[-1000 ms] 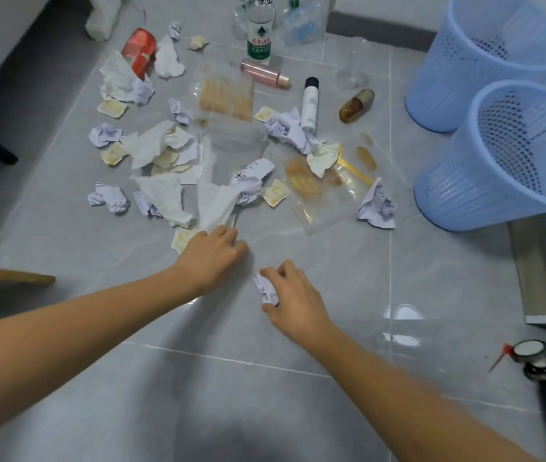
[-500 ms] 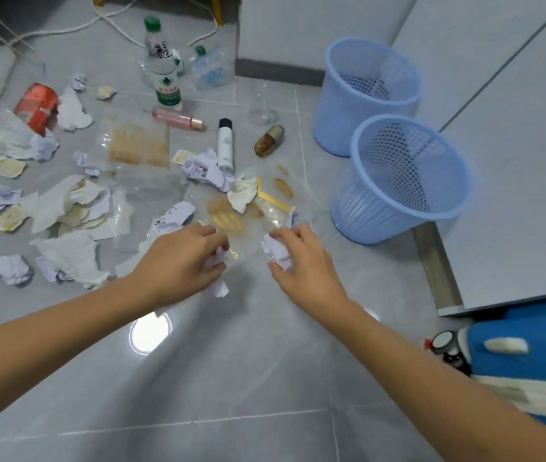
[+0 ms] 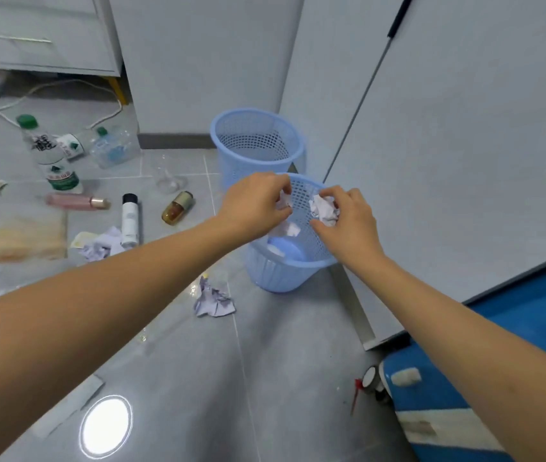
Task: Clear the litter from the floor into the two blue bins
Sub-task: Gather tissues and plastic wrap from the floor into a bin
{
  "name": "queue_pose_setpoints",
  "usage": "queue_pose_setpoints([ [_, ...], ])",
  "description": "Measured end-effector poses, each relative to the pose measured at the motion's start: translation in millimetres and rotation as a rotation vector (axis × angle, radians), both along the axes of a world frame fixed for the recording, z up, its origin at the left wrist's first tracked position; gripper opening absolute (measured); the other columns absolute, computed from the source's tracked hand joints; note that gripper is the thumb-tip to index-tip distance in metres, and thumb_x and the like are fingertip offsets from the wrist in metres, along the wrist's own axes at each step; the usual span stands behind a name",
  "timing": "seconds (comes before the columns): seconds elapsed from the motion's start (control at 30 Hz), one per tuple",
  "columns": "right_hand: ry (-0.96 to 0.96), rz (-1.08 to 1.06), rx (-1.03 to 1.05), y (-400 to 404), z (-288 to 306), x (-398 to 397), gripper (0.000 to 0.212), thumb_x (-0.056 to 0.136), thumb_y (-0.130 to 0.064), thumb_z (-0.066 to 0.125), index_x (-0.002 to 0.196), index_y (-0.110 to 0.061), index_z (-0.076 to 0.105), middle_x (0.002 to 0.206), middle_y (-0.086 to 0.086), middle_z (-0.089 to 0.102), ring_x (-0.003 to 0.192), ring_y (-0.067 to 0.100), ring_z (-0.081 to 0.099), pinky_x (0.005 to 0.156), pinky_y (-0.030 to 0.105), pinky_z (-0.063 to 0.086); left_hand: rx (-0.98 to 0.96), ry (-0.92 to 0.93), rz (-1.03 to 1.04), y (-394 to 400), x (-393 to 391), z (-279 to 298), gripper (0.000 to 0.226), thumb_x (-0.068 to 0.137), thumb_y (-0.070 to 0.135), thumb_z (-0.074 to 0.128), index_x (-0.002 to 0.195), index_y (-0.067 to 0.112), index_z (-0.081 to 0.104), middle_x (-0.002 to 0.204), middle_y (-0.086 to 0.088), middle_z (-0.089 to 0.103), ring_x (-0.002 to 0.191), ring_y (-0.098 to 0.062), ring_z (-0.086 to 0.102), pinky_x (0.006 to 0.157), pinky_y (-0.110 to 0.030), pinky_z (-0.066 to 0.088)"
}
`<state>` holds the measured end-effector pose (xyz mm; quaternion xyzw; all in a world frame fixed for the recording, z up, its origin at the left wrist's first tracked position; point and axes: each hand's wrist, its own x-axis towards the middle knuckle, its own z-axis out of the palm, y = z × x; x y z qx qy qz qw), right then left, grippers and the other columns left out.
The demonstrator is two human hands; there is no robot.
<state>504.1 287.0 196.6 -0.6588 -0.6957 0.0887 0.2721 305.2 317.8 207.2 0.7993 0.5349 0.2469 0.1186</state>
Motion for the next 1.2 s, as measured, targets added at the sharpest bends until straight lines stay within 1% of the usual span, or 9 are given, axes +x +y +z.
queue_pose_setpoints([
  [0.17, -0.016, -0.032, -0.049, 10, -16, 16, 0.046, 0.079, -0.028, 0.078, 0.121, -0.026, 0.060, 0.110, 0.005, 0.053, 0.095, 0.028, 0.063, 0.079, 0.032, 0.046, -0.019, -0.012, 0.054, 29, 33, -8, 0.034, 0.085, 0.038, 0.076, 0.114, 0.022, 0.066, 0.107, 0.002, 0.071, 0.102, -0.022, 0.065, 0.082, -0.041, 0.054],
  [0.3, -0.102, -0.007, -0.118, 6, -26, 18, 0.059, 0.081, -0.040, 0.075, 0.135, -0.027, 0.055, 0.121, 0.006, 0.052, 0.113, 0.030, 0.053, 0.089, 0.039, 0.049, -0.026, 0.038, 0.070, 30, 30, -19, 0.052, 0.083, 0.048, 0.076, 0.128, 0.024, 0.065, 0.125, 0.000, 0.067, 0.119, -0.022, 0.060, 0.091, -0.041, 0.051],
  [0.4, -0.168, -0.004, -0.110, 0, -23, 14, 0.057, 0.086, -0.044, 0.069, 0.138, -0.027, 0.054, 0.126, 0.003, 0.051, 0.122, 0.028, 0.044, 0.090, 0.042, 0.050, -0.010, 0.055, 0.057, 17, 11, -20, 0.050, 0.085, 0.050, 0.073, 0.128, 0.025, 0.064, 0.122, 0.001, 0.065, 0.115, -0.020, 0.060, 0.084, -0.039, 0.050],
  [0.5, -0.142, 0.033, -0.031, -5, -19, -8, 0.046, 0.086, -0.039, 0.070, 0.129, -0.023, 0.062, 0.120, 0.003, 0.055, 0.118, 0.028, 0.049, 0.091, 0.043, 0.051, 0.004, 0.060, 0.056, -5, -25, -16, 0.045, 0.085, 0.050, 0.072, 0.124, 0.028, 0.065, 0.114, 0.005, 0.066, 0.103, -0.017, 0.063, 0.076, -0.035, 0.050],
  [0.7, -0.088, 0.239, 0.042, -26, -15, -116, 0.037, 0.086, -0.036, 0.070, 0.119, -0.021, 0.064, 0.110, 0.002, 0.056, 0.108, 0.026, 0.052, 0.082, 0.042, 0.048, -0.003, 0.095, 0.139, -60, -136, -12, 0.037, 0.086, 0.052, 0.068, 0.114, 0.028, 0.065, 0.096, 0.013, 0.062, 0.086, -0.011, 0.054, 0.065, -0.032, 0.043],
  [0.87, -0.037, 0.420, 0.012, -62, -17, -224, 0.032, 0.086, -0.038, 0.068, 0.115, -0.025, 0.064, 0.108, -0.004, 0.057, 0.106, 0.021, 0.055, 0.079, 0.040, 0.051, -0.062, 0.120, 0.252, -119, -242, -7, 0.037, 0.087, 0.053, 0.067, 0.117, 0.030, 0.066, 0.100, 0.011, 0.067, 0.092, -0.014, 0.062, 0.066, -0.032, 0.046],
  [1.03, -0.057, 0.521, -0.030, -96, -8, -325, 0.024, 0.088, -0.034, 0.067, 0.109, -0.025, 0.063, 0.102, -0.003, 0.055, 0.101, 0.022, 0.055, 0.071, 0.040, 0.050, -0.136, 0.129, 0.383, -188, -349, 2, 0.041, 0.088, 0.056, 0.064, 0.121, 0.032, 0.063, 0.101, 0.010, 0.065, 0.090, -0.012, 0.056, 0.067, -0.033, 0.050],
  [1.13, -0.039, 0.580, -0.070, -116, 4, -382, 0.023, 0.089, -0.034, 0.066, 0.110, -0.026, 0.063, 0.102, -0.005, 0.055, 0.103, 0.019, 0.055, 0.075, 0.040, 0.051, -0.172, 0.070, 0.512, -228, -403, 6, 0.039, 0.088, 0.055, 0.065, 0.120, 0.033, 0.064, 0.098, 0.011, 0.065, 0.094, -0.014, 0.061, 0.069, -0.036, 0.053],
  [1.2, -0.048, 0.611, -0.096, -130, 11, -410, 0.025, 0.089, -0.036, 0.064, 0.112, -0.026, 0.063, 0.102, -0.006, 0.056, 0.105, 0.019, 0.057, 0.079, 0.042, 0.053, -0.198, 0.024, 0.584, -248, -428, 10, 0.037, 0.088, 0.052, 0.066, 0.119, 0.032, 0.064, 0.099, 0.010, 0.066, 0.097, -0.015, 0.061, 0.066, -0.032, 0.045],
])
